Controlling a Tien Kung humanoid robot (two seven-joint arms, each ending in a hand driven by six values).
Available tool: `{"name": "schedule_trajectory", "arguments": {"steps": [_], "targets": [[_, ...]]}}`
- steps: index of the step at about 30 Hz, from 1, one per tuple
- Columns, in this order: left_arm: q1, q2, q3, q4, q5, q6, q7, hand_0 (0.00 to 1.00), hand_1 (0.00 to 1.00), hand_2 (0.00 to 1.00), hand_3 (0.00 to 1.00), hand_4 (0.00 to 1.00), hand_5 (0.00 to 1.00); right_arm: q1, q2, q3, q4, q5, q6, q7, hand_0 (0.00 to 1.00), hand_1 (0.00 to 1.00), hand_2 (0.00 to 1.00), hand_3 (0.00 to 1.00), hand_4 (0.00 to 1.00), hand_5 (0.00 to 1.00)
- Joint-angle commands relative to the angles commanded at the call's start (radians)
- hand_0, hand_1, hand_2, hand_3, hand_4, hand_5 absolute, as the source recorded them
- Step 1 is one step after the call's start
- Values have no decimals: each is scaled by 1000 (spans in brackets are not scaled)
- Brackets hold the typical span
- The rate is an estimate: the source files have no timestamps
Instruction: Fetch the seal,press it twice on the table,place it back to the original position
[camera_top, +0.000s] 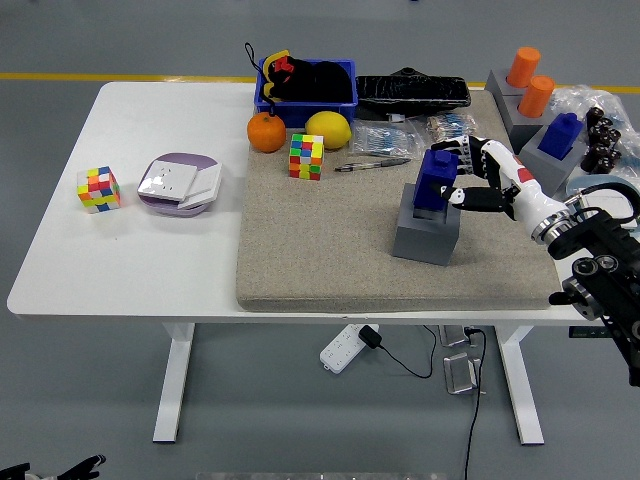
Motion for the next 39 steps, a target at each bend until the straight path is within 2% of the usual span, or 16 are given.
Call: {"name": "schedule_trajectory", "arguments": {"steps": [7,13,16,21,27,32,39], "targets": [[12,-1,-10,3,6,1,4,812,789,765,801,686,432,-31,-60,63,85,-26,0,-2,585,428,408,433,620,2],[21,-7,1,4,-12,-1,-2,812,789,765,801,686,432,-86,-103,126,57,-55,-1,-1,583,424,407,432,615,2],[22,-9,2,4,-14,-2,-3,812,789,766,801,687,432,-108,-109,145,27,-65,-1,2,582,421,405,428,611,2],[22,-13,16,0,-31,-5,-6,813,789,767,802,687,431,-134,-104,153,-26,-73,-7,11,579,420,404,426,606,2],[29,-7,10,1,-28,-2,-1,813,789,767,803,687,430,-141,-71,145,-69,-81,-13,21,578,419,403,422,599,2],[31,-16,15,0,-27,-4,-5,813,789,767,802,686,431,-156,-54,166,-93,-91,-21,33,574,415,398,412,592,2],[34,-25,10,1,-15,-6,0,813,789,767,802,686,430,-157,-52,157,-118,-82,-27,42,573,413,396,406,588,2]]}}
